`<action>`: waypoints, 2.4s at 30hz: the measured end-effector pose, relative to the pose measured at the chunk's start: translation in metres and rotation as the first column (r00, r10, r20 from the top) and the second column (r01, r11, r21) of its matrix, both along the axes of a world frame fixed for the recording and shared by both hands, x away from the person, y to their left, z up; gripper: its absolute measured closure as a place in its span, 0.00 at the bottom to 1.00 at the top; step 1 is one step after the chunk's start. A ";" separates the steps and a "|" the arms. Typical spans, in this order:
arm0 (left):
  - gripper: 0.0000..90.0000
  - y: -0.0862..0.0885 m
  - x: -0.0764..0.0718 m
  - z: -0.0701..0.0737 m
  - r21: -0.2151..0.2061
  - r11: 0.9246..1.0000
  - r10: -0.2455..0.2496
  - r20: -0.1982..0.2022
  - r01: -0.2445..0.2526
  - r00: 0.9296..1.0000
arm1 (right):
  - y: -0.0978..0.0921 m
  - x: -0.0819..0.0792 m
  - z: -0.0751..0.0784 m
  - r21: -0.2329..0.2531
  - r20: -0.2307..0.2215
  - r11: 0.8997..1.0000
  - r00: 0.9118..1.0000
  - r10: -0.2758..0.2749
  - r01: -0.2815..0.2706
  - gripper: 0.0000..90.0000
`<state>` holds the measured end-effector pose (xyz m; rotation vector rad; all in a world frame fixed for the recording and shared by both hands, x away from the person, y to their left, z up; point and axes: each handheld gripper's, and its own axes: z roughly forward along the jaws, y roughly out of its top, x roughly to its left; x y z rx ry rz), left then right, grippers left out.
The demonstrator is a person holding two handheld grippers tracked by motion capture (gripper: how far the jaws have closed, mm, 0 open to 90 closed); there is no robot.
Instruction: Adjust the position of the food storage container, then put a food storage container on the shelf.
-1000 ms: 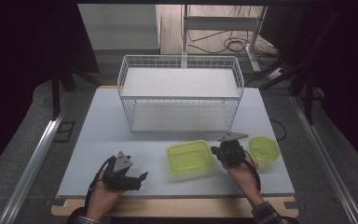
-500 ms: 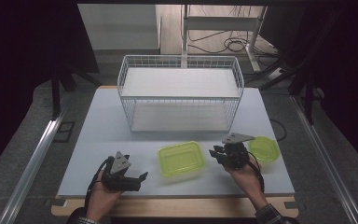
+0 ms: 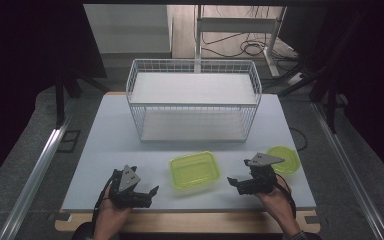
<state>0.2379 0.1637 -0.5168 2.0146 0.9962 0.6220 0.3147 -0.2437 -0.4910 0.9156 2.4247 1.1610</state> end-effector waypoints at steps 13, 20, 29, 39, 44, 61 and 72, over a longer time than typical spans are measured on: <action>0.03 -0.001 0.000 0.000 0.029 0.999 0.015 -0.002 -0.015 1.000 | -0.003 0.000 -0.007 0.006 -0.034 1.000 0.999 0.003 -0.002 0.04; 0.03 -0.001 0.001 -0.001 0.030 1.000 0.008 -0.006 -0.008 1.000 | 0.002 0.003 -0.009 0.017 -0.076 0.999 0.997 -0.032 0.033 0.02; 0.04 -0.001 0.002 -0.001 0.003 1.000 -0.015 -0.022 0.015 1.000 | 0.015 0.019 0.002 0.113 -0.178 0.992 0.983 -0.036 0.057 0.19; 0.04 -0.001 0.002 -0.002 0.005 1.000 -0.015 -0.030 0.015 0.999 | 0.037 0.046 0.000 0.144 -0.301 0.988 0.953 -0.017 0.063 0.49; 0.04 -0.001 0.002 -0.002 0.006 1.000 -0.016 -0.037 0.016 0.999 | 0.046 0.060 -0.007 0.167 -0.388 0.983 0.922 -0.001 0.071 0.63; 0.05 -0.002 0.003 -0.002 0.013 1.000 -0.020 -0.041 0.021 0.999 | 0.044 0.067 -0.005 0.310 -0.567 0.945 0.818 0.093 0.107 0.89; 0.05 0.000 0.003 -0.002 0.010 1.000 -0.016 -0.039 0.016 0.999 | 0.041 0.066 0.010 0.308 -0.532 0.943 0.844 0.063 0.124 0.89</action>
